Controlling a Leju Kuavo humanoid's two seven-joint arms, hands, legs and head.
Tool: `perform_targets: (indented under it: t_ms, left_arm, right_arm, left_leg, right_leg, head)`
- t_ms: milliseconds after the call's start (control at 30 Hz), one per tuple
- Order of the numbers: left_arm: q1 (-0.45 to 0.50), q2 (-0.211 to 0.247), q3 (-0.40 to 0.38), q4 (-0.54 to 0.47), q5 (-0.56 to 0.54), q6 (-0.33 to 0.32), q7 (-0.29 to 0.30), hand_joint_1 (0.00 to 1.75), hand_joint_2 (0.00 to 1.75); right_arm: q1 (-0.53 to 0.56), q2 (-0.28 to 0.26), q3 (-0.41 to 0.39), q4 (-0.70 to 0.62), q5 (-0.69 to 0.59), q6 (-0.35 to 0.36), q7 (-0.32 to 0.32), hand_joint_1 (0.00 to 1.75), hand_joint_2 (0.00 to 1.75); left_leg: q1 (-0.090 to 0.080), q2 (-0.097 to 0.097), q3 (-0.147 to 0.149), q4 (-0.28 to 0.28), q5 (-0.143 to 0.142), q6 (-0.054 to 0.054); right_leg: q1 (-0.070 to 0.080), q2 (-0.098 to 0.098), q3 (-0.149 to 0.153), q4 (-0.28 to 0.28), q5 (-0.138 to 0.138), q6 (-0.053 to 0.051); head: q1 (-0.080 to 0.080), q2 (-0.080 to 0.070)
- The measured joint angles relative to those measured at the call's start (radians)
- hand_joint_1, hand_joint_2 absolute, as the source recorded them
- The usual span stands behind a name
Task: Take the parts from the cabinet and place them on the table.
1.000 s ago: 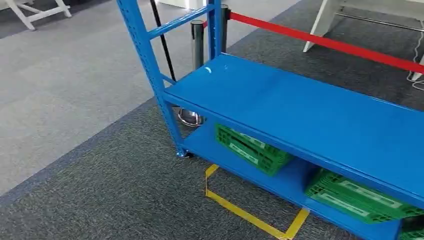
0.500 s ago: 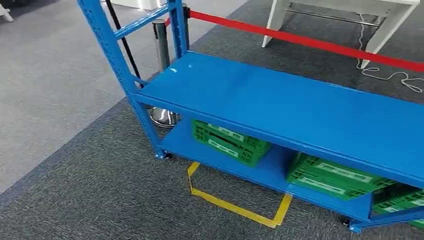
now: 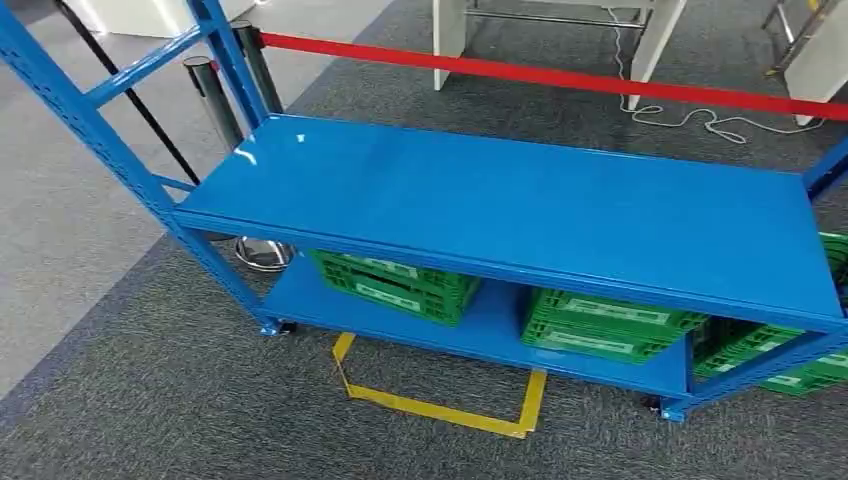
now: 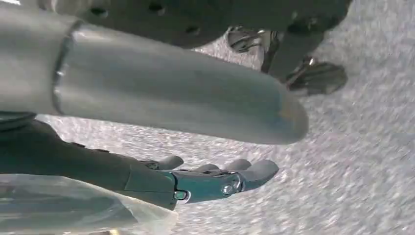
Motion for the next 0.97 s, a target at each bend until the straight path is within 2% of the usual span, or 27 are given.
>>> perform_targets:
  t_ms: [33, 67, 100, 133, 167, 200, 300, 433, 533, 567, 600, 767, 967]
  left_arm:
    - [-0.005, -0.017, -0.003, 0.000, -0.009, 0.026, 0.017, 0.00, 1.75]
    - [-0.011, -0.037, -0.008, 0.000, -0.021, 0.038, 0.034, 0.00, 1.75]
    - [-0.018, -0.055, -0.012, 0.000, -0.030, 0.042, 0.046, 0.00, 1.75]
    - [-0.019, -0.065, -0.019, 0.000, -0.038, 0.041, 0.052, 0.00, 1.75]
    - [-0.018, -0.069, -0.024, 0.002, -0.043, 0.042, 0.053, 0.00, 1.75]
    - [-0.018, -0.070, -0.026, 0.002, -0.046, 0.043, 0.053, 0.00, 1.75]
    - [-0.017, -0.073, -0.032, 0.002, -0.053, 0.041, 0.038, 0.00, 1.75]
    - [-0.019, -0.074, -0.040, 0.002, -0.054, 0.027, 0.056, 0.00, 1.75]
    - [-0.021, -0.074, -0.040, 0.002, -0.055, 0.021, 0.063, 0.00, 1.75]
    - [-0.021, -0.074, -0.042, 0.002, -0.066, 0.033, 0.063, 0.00, 0.00]
    - [-0.022, -0.074, -0.046, 0.002, -0.075, 0.045, 0.063, 0.00, 0.00]
    - [-0.022, -0.074, -0.058, 0.002, -0.103, 0.075, 0.140, 0.00, 0.00]
    - [-0.023, -0.074, -0.062, 0.002, -0.103, 0.058, 0.175, 0.00, 0.00]
  right_arm:
    - [0.000, 0.005, -0.004, 0.000, -0.007, -0.014, 0.001, 0.00, 1.75]
    - [0.000, 0.011, -0.011, 0.000, -0.019, -0.025, 0.000, 0.00, 1.75]
    - [-0.002, 0.016, -0.019, 0.000, -0.031, -0.030, -0.003, 0.00, 1.75]
    - [-0.003, 0.018, -0.027, 0.000, -0.041, -0.035, -0.006, 0.00, 1.75]
    - [-0.002, 0.020, -0.034, 0.000, -0.047, -0.038, -0.009, 0.00, 1.75]
    - [-0.001, 0.027, -0.040, 0.000, -0.053, -0.040, -0.015, 0.00, 1.75]
    - [-0.001, 0.030, -0.059, 0.000, -0.065, -0.042, -0.033, 0.00, 1.75]
    - [-0.002, 0.035, -0.080, 0.000, -0.071, -0.064, 0.011, 0.00, 1.75]
    - [-0.002, 0.039, -0.092, 0.000, -0.072, -0.067, 0.017, 0.00, 1.75]
    - [-0.002, 0.040, -0.095, 0.000, -0.072, -0.067, 0.016, 0.00, 1.75]
    - [-0.002, 0.042, -0.097, 0.000, -0.072, -0.067, 0.015, 0.00, 0.00]
    - [-0.002, 0.050, -0.100, 0.000, -0.052, -0.067, 0.005, 0.00, 0.00]
    - [-0.002, 0.057, -0.100, 0.000, -0.033, -0.063, 0.008, 0.00, 0.00]
  left_leg:
    - [0.000, -0.006, 0.035, -0.087, 0.044, 0.007]
    - [-0.003, -0.019, 0.051, -0.138, 0.053, 0.011]
    - [-0.001, -0.018, 0.060, -0.163, 0.040, 0.013]
    - [0.000, -0.018, 0.053, -0.160, 0.042, 0.014]
    - [0.003, -0.019, 0.052, -0.162, 0.043, 0.009]
    - [0.000, -0.019, 0.052, -0.162, 0.044, 0.009]
    - [-0.004, -0.019, 0.050, -0.162, 0.046, 0.015]
    - [-0.007, -0.019, 0.049, -0.160, 0.046, 0.019]
    - [-0.008, -0.019, 0.049, -0.160, 0.046, 0.021]
    - [-0.008, -0.019, 0.049, -0.160, 0.046, 0.021]
    - [-0.008, -0.019, 0.049, -0.160, 0.046, 0.022]
    - [-0.007, -0.019, 0.049, -0.160, 0.047, 0.022]
    - [-0.007, -0.019, 0.049, -0.160, 0.048, 0.021]
  right_leg:
    - [0.000, 0.003, 0.002, 0.000, 0.000, 0.002]
    - [0.005, 0.004, -0.001, 0.005, -0.003, 0.010]
    - [0.007, 0.007, -0.009, 0.010, -0.004, 0.016]
    - [0.007, 0.006, -0.013, 0.008, -0.002, 0.021]
    - [0.010, 0.005, -0.014, 0.009, -0.006, 0.006]
    - [0.009, 0.004, -0.014, 0.009, -0.004, 0.004]
    - [0.005, 0.004, -0.013, 0.003, 0.001, 0.011]
    - [0.002, 0.004, -0.012, -0.001, 0.006, 0.022]
    - [0.000, 0.004, -0.013, -0.002, 0.006, 0.029]
    - [0.000, 0.004, -0.013, -0.002, 0.006, 0.029]
    - [0.000, 0.004, -0.013, -0.002, 0.006, 0.030]
    - [0.000, 0.004, -0.014, 0.000, 0.006, 0.030]
    - [0.001, 0.004, -0.015, 0.003, 0.006, 0.030]
  head:
    - [0.000, 0.000]
    - [0.000, 0.000]
    - [0.000, 0.000]
    - [0.003, 0.000]
    - [0.002, 0.000]
    - [0.003, 0.000]
    - [0.001, 0.000]
    - [0.002, 0.000]
    - [0.001, 0.000]
    - [0.001, 0.000]
    - [0.001, 0.000]
    - [0.001, 0.000]
    - [0.001, 0.000]
